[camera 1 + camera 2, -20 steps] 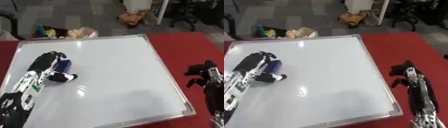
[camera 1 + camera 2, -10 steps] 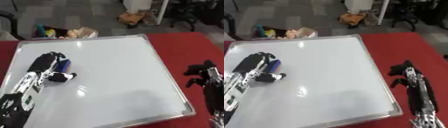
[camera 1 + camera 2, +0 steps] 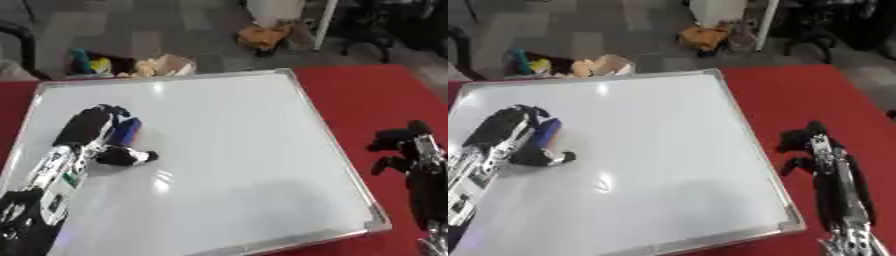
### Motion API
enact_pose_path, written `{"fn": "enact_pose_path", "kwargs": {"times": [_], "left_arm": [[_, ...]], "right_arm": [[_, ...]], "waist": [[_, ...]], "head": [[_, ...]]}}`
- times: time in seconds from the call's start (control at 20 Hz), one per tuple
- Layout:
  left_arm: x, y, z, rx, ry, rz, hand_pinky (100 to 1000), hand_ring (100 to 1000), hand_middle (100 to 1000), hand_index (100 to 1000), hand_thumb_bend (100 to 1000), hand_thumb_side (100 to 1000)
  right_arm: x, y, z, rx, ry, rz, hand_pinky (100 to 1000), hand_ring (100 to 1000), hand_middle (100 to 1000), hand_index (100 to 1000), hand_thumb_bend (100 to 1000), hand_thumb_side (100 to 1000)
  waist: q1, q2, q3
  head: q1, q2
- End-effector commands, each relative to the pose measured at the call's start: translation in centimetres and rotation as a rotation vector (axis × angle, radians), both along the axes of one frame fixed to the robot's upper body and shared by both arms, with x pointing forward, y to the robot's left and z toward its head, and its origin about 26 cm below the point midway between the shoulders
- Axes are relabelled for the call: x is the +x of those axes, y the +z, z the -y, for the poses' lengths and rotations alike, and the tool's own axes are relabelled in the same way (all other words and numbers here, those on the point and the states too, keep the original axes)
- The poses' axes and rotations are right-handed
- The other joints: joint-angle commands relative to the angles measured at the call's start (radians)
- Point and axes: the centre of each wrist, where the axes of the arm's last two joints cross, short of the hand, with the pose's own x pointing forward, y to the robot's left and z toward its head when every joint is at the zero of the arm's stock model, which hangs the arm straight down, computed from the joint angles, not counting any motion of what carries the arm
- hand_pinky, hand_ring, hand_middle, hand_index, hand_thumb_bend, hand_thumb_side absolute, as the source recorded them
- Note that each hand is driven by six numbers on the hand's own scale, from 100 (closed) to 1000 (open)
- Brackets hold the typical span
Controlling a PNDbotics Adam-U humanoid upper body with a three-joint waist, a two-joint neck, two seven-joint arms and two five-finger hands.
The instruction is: Wipe the whiteboard clean with a brush.
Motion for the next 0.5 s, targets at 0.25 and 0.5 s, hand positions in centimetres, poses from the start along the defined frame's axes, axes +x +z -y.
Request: {"fn": "enact_pose_path", "kwargs": {"times": [0.25, 0.5], "left_arm": [[-0.35, 1.92, -0.73, 0.017, 0.036, 0.067, 427, 666, 561, 817, 911, 586], [-0.46, 1.99, -0.84, 0.012, 0.044, 0.067, 427, 666, 560, 818, 907, 586]], "right_arm": [[-0.19, 0.77, 0.25, -0.014, 0.0, 0.029, 328, 584, 504, 609, 100, 949], [-0.18, 0.79, 0.26, -0.014, 0.001, 0.03, 328, 584, 504, 609, 100, 949]], "waist": [[-0.002, -0.018, 0.001], [-0.002, -0.019, 0.003]], "head": [[-0.004, -0.004], [-0.004, -0.004]]}}
